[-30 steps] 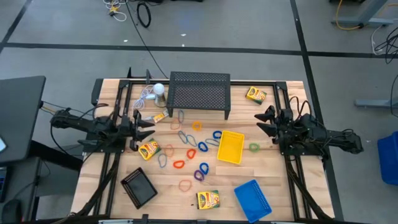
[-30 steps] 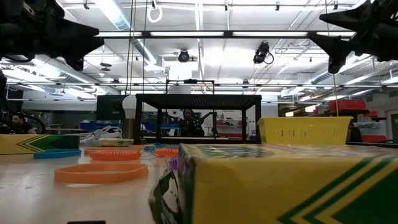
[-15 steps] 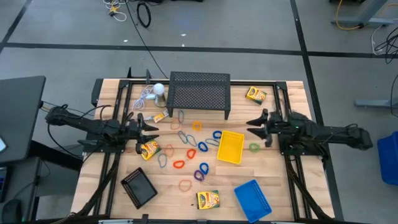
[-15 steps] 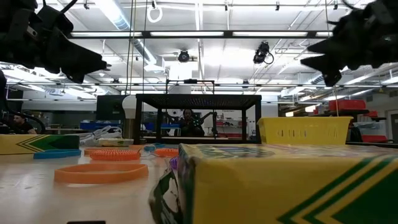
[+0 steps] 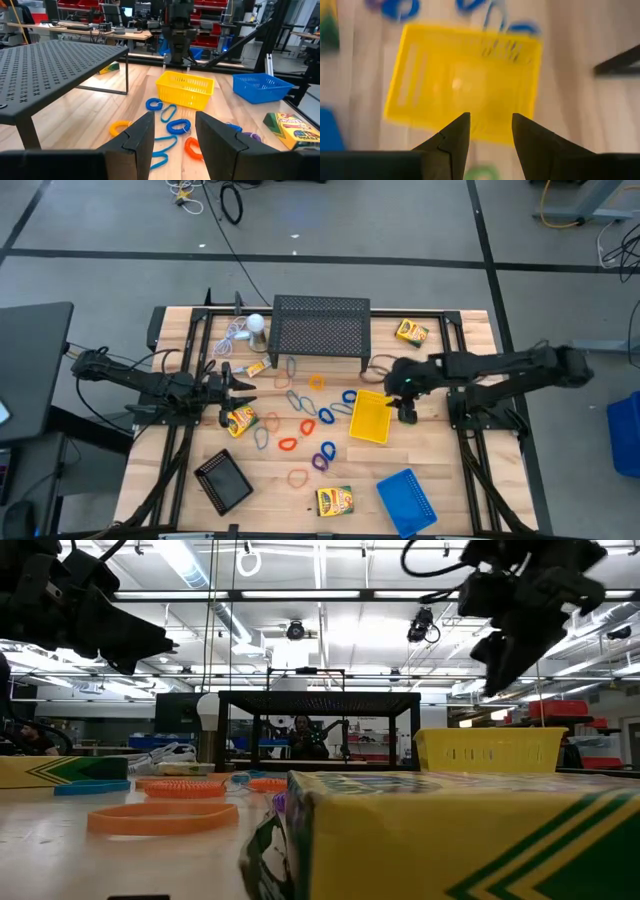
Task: Pick & Place Office Desk Supplies
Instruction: Put the green spring keychain into the yellow basket
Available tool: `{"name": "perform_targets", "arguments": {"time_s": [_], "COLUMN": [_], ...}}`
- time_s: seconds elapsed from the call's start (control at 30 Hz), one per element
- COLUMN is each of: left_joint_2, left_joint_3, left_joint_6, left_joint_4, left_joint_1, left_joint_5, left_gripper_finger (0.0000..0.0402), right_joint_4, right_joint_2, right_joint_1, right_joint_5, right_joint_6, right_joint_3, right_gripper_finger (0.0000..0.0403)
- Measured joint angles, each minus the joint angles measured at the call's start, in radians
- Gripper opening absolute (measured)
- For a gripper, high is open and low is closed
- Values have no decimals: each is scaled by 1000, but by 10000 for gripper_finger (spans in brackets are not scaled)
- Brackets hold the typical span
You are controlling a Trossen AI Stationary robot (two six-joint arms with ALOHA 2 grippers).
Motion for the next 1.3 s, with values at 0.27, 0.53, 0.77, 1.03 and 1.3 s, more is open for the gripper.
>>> {"name": "perform_targets", "arguments": {"time_s": [0.27,0.53,0.77,1.03,1.3], "left_joint_2": [1,1,1,1,1], "left_joint_3": [0,0,0,0,0], "left_joint_6": [7,16,20,22,22], "left_joint_4": [-2,-6,-12,-29,-33], "left_joint_1": [0,0,-1,-1,-1], "left_joint_5": [1,2,2,2,2], "left_gripper_finger": [149,149,149,149,149], "right_joint_4": [-237,-262,-348,-213,-111], "right_joint_2": [123,127,168,232,342], "right_joint_1": [76,79,98,171,249], "right_joint_5": [-17,40,53,38,51], "right_joint_6": [47,104,190,204,214], "right_joint_3": [127,96,33,2,2], "right_gripper_finger": [146,146,205,238,210]}}
